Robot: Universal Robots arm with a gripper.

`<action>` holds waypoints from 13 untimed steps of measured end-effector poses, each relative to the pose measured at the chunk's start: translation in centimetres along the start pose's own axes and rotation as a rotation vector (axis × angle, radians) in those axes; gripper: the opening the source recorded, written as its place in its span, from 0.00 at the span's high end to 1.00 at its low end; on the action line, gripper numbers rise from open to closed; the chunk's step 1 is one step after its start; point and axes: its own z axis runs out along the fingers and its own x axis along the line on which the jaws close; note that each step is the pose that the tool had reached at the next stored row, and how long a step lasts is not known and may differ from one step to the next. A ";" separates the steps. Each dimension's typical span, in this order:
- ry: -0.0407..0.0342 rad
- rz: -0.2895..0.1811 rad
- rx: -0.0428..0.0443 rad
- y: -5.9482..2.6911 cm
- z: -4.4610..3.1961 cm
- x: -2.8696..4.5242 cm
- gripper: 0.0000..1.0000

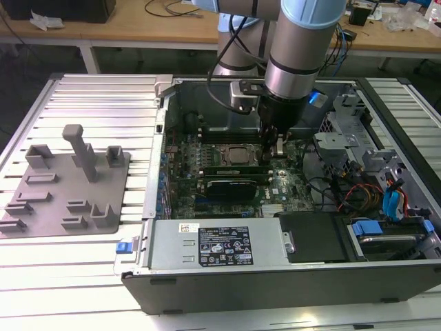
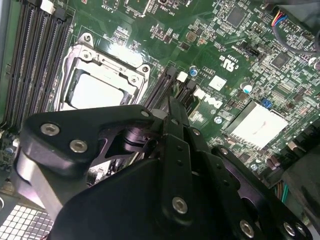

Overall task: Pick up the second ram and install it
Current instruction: 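Press down the second ram until it locks into place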

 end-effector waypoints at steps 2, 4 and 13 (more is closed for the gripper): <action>-0.0001 0.000 0.0001 -0.14 0.04 -0.02 0.92; -0.0003 0.000 0.0001 -0.20 0.12 -0.07 0.92; -0.0002 0.000 0.0002 -0.24 0.80 -0.19 0.92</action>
